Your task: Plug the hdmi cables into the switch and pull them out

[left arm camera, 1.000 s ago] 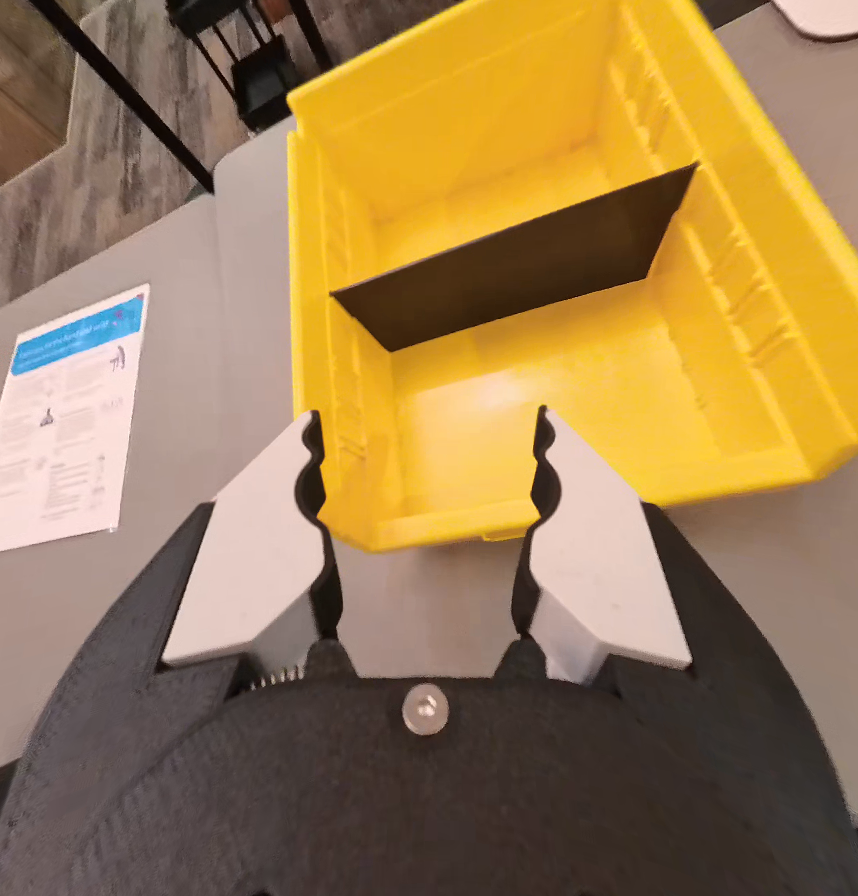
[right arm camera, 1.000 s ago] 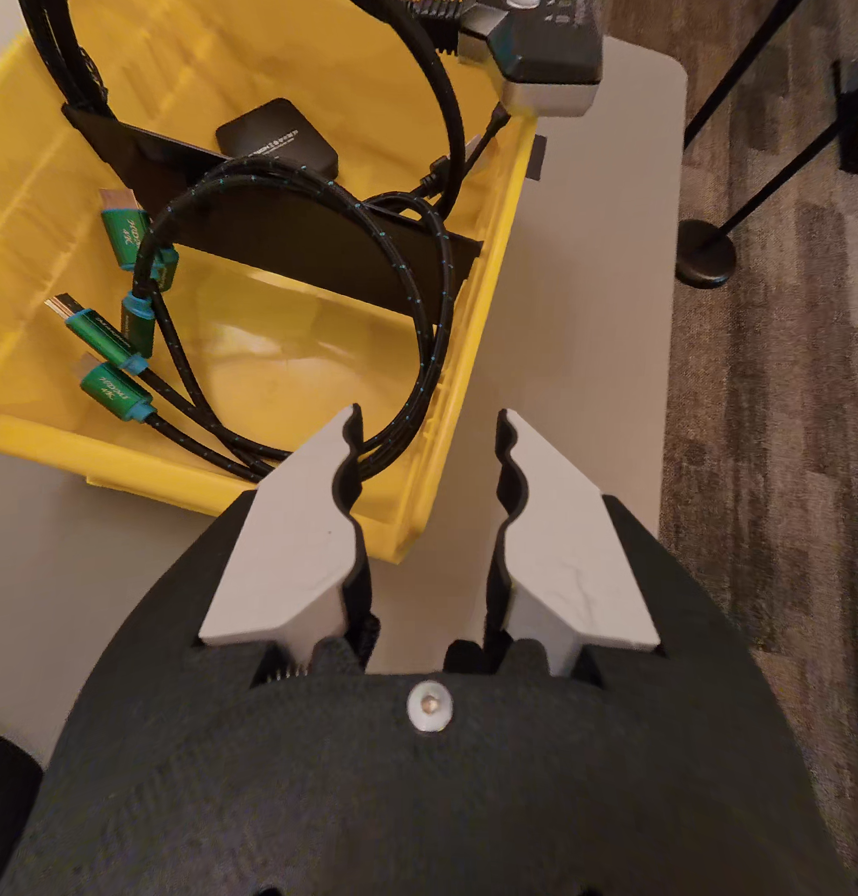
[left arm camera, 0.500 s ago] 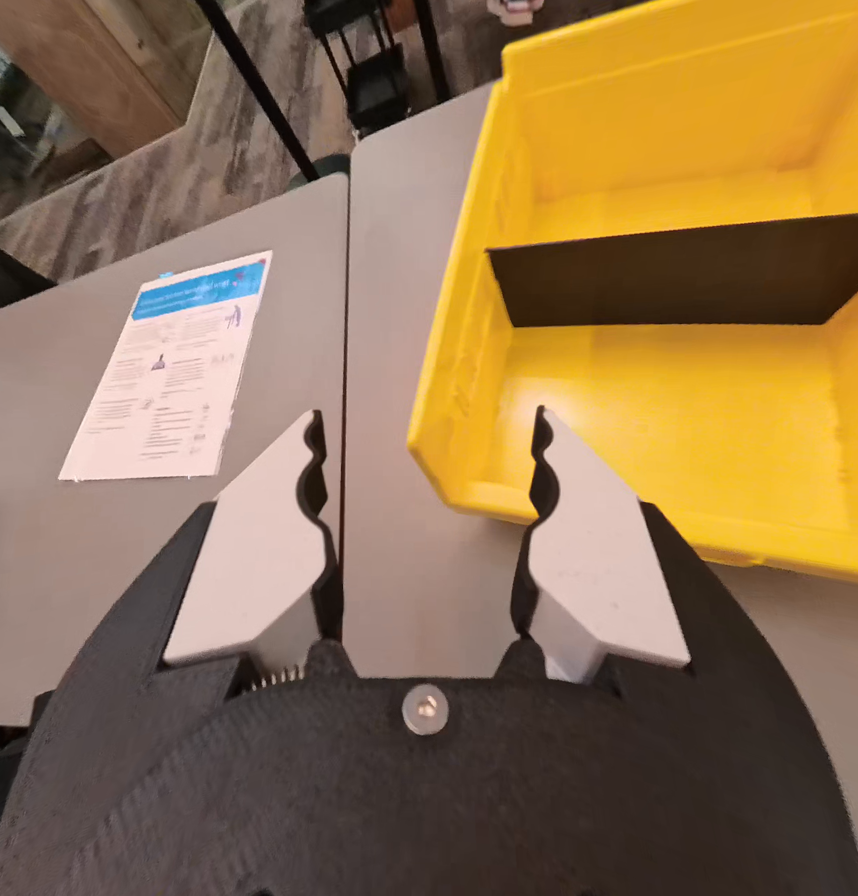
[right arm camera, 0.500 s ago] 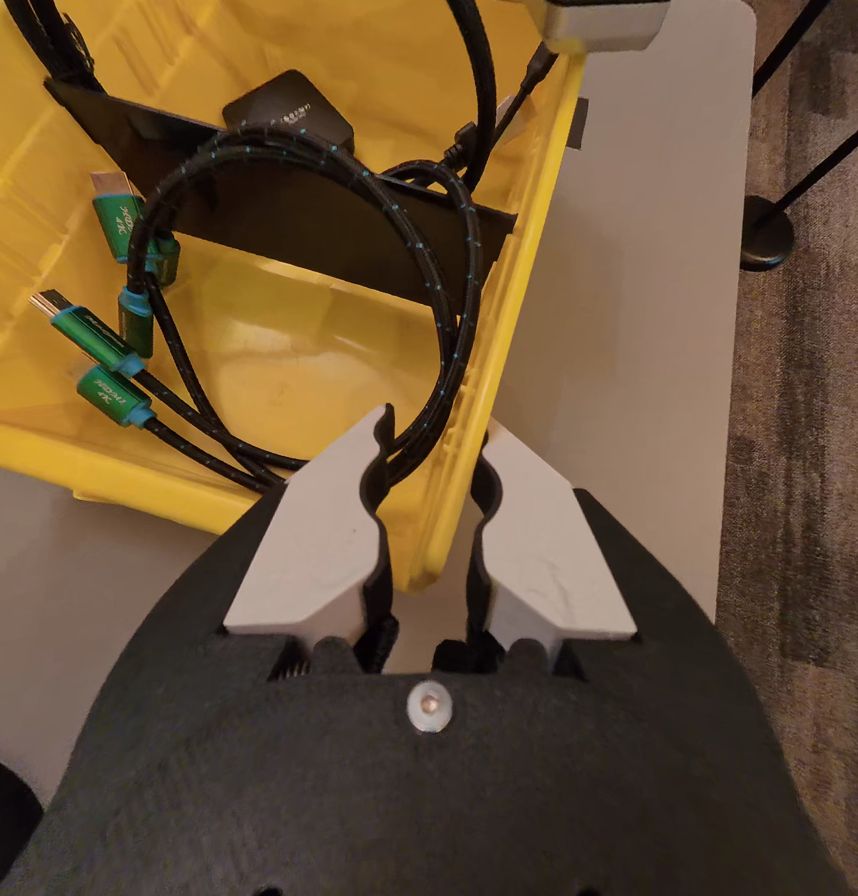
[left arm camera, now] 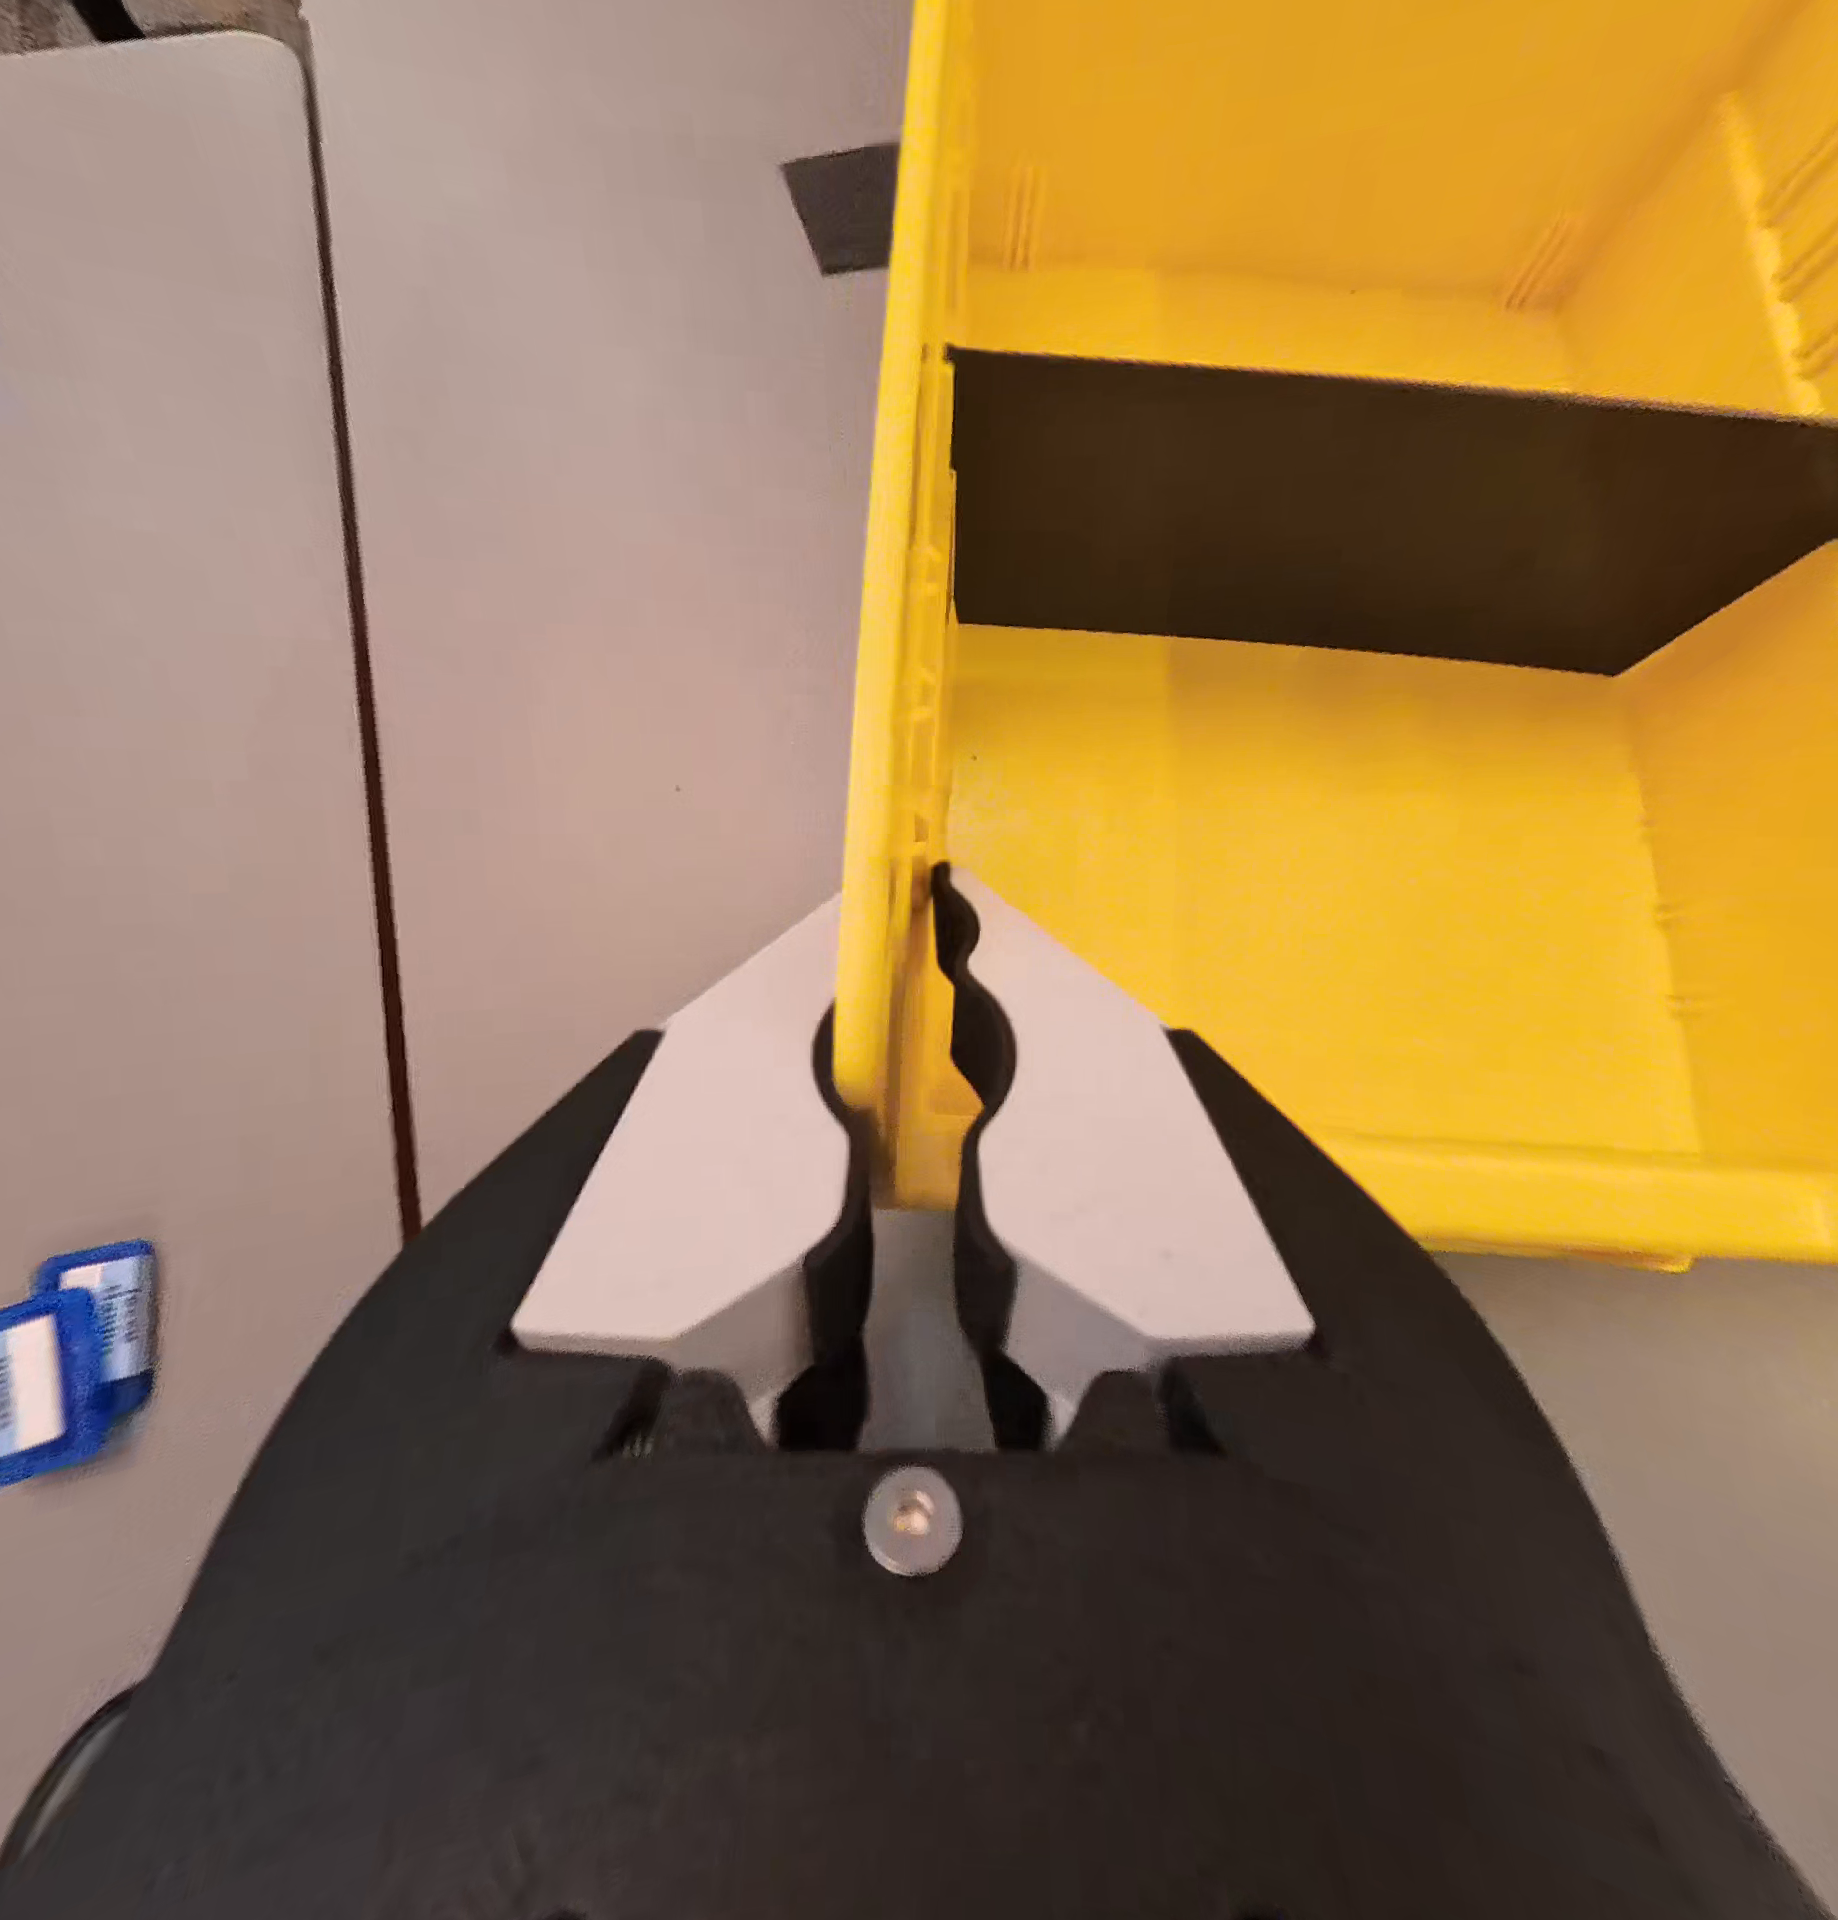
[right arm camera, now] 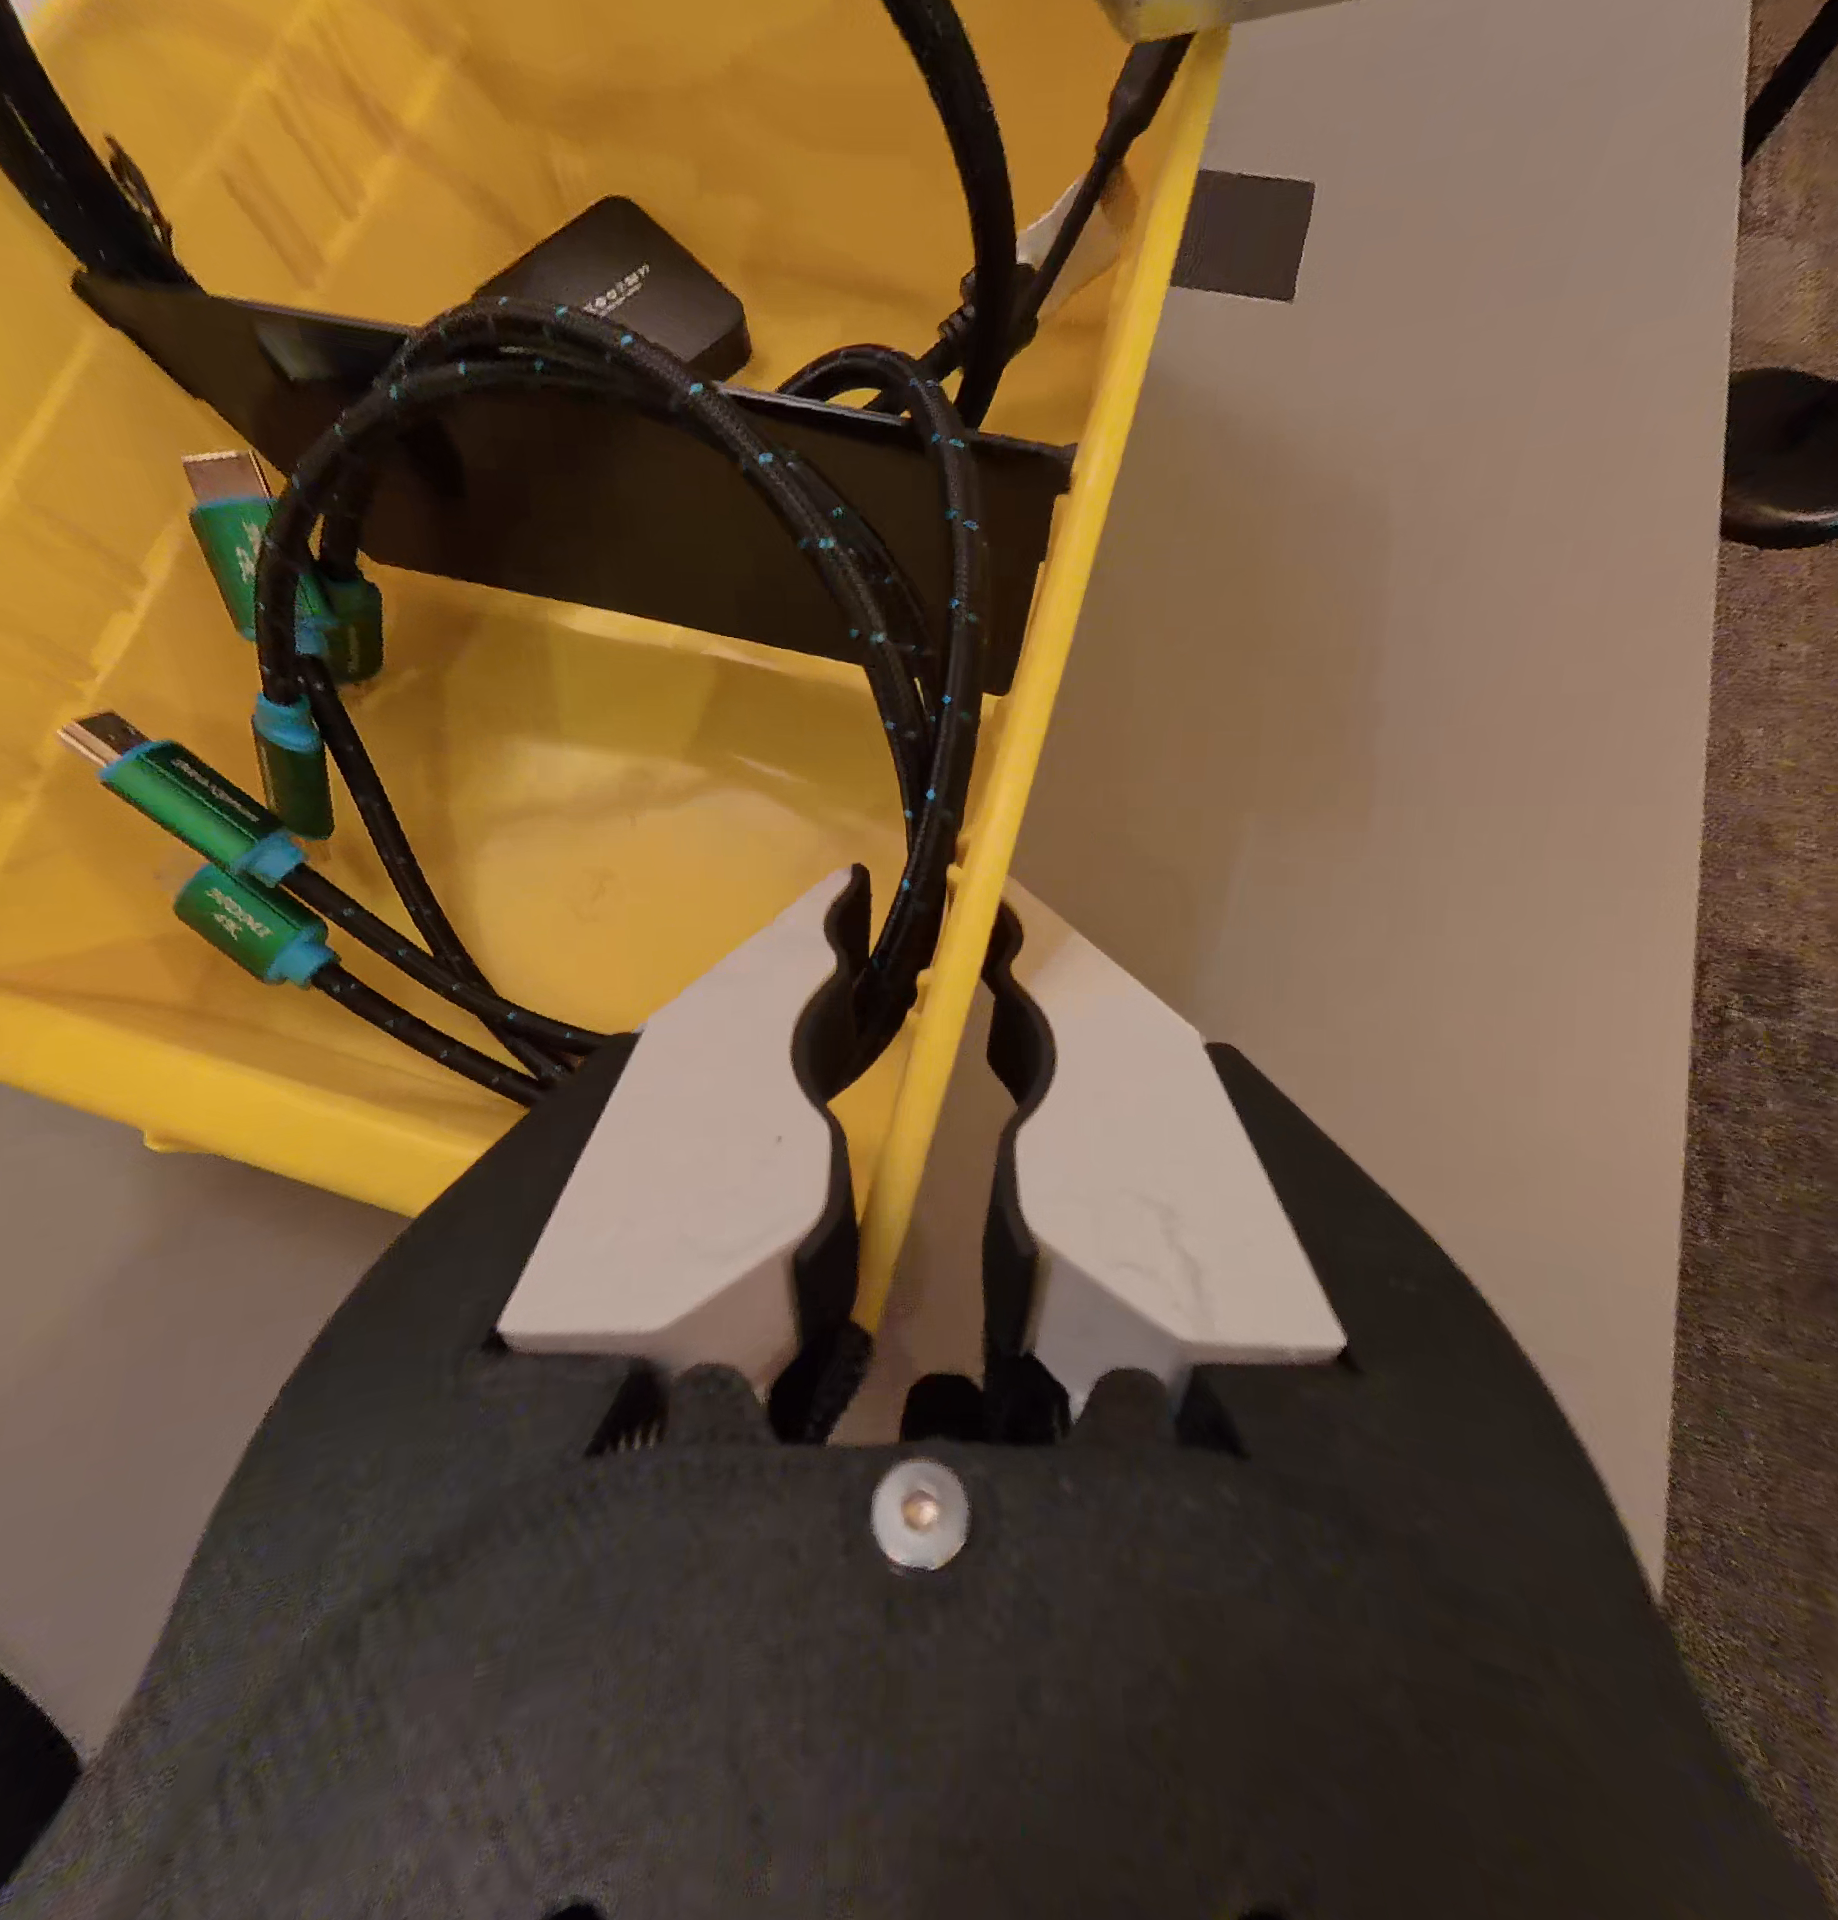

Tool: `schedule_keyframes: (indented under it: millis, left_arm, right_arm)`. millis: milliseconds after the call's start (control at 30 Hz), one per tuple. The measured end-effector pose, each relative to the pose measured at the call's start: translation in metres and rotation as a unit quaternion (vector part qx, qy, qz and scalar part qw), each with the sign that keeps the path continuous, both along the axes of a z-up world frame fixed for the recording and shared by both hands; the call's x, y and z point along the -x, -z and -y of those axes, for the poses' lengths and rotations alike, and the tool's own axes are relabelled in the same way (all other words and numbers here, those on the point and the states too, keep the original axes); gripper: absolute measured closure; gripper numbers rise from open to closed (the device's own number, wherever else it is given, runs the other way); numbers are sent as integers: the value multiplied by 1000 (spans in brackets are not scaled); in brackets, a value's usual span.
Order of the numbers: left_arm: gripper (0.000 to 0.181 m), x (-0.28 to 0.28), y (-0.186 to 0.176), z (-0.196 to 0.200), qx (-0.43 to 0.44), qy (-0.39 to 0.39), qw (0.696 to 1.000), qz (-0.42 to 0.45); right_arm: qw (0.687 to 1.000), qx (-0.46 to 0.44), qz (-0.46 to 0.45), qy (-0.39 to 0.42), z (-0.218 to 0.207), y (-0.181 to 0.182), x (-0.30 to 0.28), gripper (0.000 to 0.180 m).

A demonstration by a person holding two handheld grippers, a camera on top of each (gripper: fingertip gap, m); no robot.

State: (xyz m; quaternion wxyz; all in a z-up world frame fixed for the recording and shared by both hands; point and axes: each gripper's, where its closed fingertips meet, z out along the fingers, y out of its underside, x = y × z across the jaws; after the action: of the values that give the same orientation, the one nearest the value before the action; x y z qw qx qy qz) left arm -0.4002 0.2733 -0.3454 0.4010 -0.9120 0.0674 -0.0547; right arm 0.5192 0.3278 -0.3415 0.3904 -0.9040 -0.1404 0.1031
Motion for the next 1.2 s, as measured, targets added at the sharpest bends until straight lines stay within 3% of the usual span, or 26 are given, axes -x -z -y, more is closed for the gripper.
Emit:
schedule_keyframes:
  millis: [133,400,833,1200]
  left_arm:
    - [178,-9,-2,-1,-15,2,998,64]
    - [178,-16,-13,6,-33,-2,996,80]
    - [177,-33,-65,19,-100,-13,987,127]
    - [177,-18,-112,41,-167,-26,972,164]
  right_arm:
    - [1000,-1,-2,-5,-1,0,2,165]
    - [1000,1,-4,0,15,0,23,166]
    - [999,7,-29,-20,52,-1,93,165]
    - [996,27,-3,-90,83,1,178,150]
